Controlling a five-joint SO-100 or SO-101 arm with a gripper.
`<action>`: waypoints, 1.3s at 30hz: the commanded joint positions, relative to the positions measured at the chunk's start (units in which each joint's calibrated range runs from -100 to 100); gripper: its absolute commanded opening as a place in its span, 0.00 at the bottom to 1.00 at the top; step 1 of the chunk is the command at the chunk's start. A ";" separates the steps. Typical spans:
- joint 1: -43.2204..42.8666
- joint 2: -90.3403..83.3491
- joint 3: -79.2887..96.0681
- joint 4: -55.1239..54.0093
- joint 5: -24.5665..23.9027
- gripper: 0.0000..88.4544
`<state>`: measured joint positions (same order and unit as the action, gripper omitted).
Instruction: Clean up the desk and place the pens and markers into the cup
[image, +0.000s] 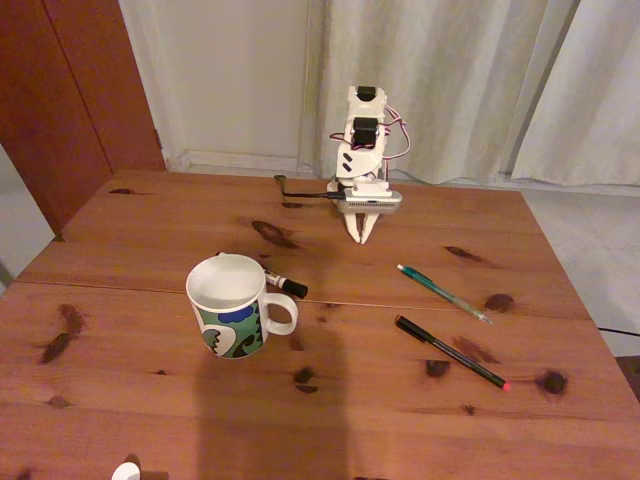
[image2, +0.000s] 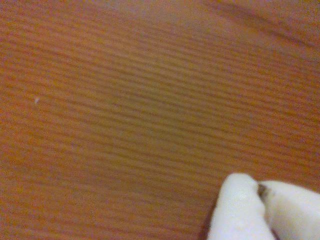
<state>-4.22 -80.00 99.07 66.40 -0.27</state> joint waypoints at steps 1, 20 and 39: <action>-0.33 0.36 0.93 1.17 0.43 0.01; -0.25 0.36 0.93 1.17 0.27 0.01; 0.16 0.36 0.93 0.91 0.27 0.01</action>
<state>-4.22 -80.00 99.07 66.40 -0.27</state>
